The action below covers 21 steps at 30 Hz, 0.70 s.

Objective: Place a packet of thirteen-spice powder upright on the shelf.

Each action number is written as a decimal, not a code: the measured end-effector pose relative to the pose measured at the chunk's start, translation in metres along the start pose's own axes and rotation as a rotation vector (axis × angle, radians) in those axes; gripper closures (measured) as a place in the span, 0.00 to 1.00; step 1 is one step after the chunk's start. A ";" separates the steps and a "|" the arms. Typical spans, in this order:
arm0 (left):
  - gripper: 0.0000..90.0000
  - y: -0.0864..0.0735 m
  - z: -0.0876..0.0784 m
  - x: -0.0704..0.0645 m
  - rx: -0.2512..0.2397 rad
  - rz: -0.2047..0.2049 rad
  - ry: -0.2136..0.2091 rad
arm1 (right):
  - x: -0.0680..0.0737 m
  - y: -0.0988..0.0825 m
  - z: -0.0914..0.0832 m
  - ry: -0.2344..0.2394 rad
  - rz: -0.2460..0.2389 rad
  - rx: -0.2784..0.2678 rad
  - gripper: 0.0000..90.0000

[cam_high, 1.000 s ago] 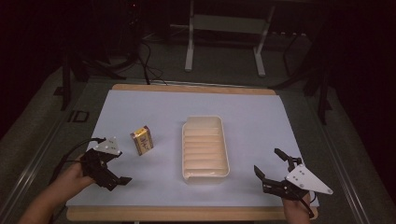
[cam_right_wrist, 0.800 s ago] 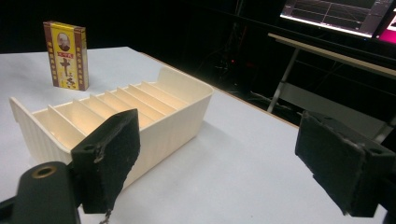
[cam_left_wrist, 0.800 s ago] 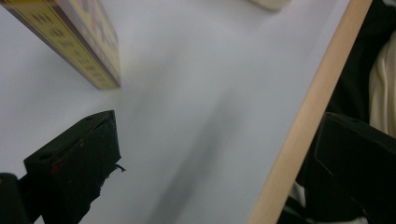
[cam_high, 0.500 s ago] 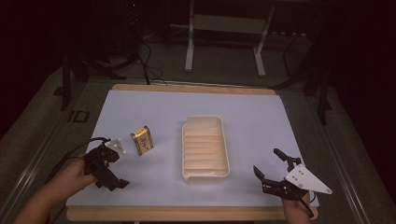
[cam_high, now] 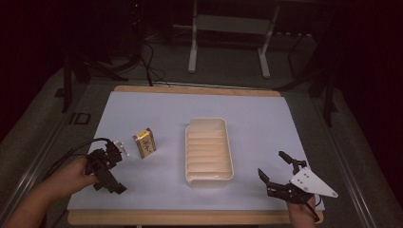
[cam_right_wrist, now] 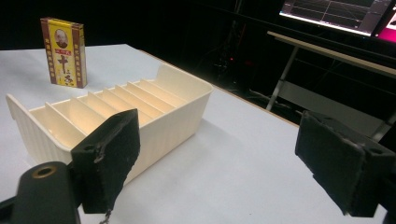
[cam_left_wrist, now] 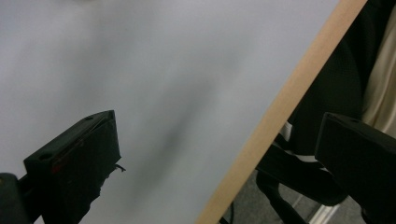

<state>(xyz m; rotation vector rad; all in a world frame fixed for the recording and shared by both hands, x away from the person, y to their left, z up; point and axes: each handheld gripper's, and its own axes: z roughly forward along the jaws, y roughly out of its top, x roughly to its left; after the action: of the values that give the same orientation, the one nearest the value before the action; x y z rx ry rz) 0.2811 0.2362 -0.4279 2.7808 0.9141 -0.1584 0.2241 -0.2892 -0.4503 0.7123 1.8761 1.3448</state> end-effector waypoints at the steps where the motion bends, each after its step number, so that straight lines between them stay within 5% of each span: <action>1: 0.00 0.001 -0.001 0.000 0.014 0.003 0.005 | 0.000 0.000 0.000 0.000 -0.001 0.001 0.16; 11: 0.00 0.009 -0.005 -0.001 0.153 -0.015 0.008 | 0.000 0.000 0.000 -0.002 -0.005 0.001 0.16; 17: 0.00 0.014 -0.016 0.001 0.159 -0.016 0.022 | 0.001 0.000 0.000 0.000 -0.008 0.002 0.16; 21: 0.00 0.017 -0.024 0.007 0.119 -0.039 0.013 | 0.001 0.000 0.000 0.002 -0.008 0.001 0.16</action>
<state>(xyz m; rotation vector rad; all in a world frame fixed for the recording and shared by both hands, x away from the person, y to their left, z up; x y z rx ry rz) 0.2977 0.2321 -0.4027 2.8770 0.9940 -0.2074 0.2236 -0.2881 -0.4501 0.7039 1.8791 1.3399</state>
